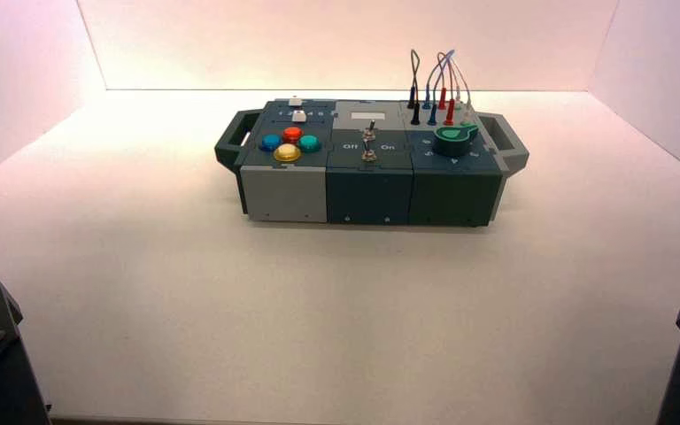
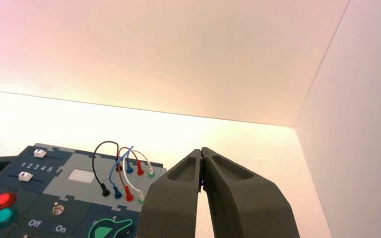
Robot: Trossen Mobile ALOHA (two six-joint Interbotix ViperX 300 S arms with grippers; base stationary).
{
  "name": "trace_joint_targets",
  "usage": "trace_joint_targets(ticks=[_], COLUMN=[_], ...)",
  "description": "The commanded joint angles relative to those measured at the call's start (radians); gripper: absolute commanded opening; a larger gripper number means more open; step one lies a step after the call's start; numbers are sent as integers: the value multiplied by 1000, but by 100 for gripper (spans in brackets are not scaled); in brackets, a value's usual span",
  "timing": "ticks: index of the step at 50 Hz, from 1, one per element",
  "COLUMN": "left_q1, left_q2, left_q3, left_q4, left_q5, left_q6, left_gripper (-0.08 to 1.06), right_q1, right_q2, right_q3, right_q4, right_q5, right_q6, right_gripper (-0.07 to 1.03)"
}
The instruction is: Flip the bottom switch on with the left gripper.
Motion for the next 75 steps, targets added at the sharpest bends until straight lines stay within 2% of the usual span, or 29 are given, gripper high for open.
trace_joint_targets(ticks=[1, 10, 14, 21, 28, 32, 39, 51, 55, 58, 60, 62, 63, 64, 67, 71, 75], left_q1=[0, -5, -9, -9, -9, -9, -17, -75, -86, -89, -92, -101, -101, -107, -129, -179, -212], left_q2=[-6, -35, -49, -58, -48, -29, 6, 83, 112, 130, 135, 138, 138, 137, 130, 137, 158], left_q3=[-20, -28, -48, -126, -241, -293, -347, -370, -376, -382, -382, -380, -380, -377, -371, -380, -393], left_q4=[2, 0, -3, -5, -5, -6, -6, -8, -18, -51, -60, -72, -72, -84, -95, -95, -91], left_q5=[9, 26, 81, 299, 568, 692, 850, 956, 979, 992, 1005, 1019, 1019, 1023, 1026, 1026, 1031], left_q6=[-2, -5, -9, -32, -67, -89, -149, -268, -318, -339, -337, -337, -337, -339, -348, -390, -428], left_gripper=[-3, -3, -3, -2, -1, -1, -1, -1, 2, 17, 29, 47, 47, 56, 57, 57, 57], right_q1=[-3, -5, -3, -5, -5, -5, -5, -5, -5, -5, -5, -5, -5, -3, -3, -3, 0], right_q2=[5, 6, 14, 34, 81, 114, 181, 333, 377, 414, 433, 456, 456, 474, 514, 580, 617], right_q3=[-17, -25, -35, -66, -107, -130, -178, -285, -313, -331, -341, -347, -347, -350, -356, -367, -371], right_q4=[3, 2, 3, 9, 21, 21, 32, 71, 77, 78, 78, 78, 78, 78, 77, 77, 80], right_q5=[-6, 6, 25, 94, 212, 282, 408, 612, 653, 687, 698, 709, 709, 718, 730, 742, 744], right_q6=[3, 3, 3, 6, 6, 6, 6, 9, 9, 8, 8, 8, 8, 6, 2, 2, 6], right_gripper=[-2, -2, -2, -2, -2, -2, -2, -2, -2, -2, -2, -2, -2, -2, 0, 13, 33])
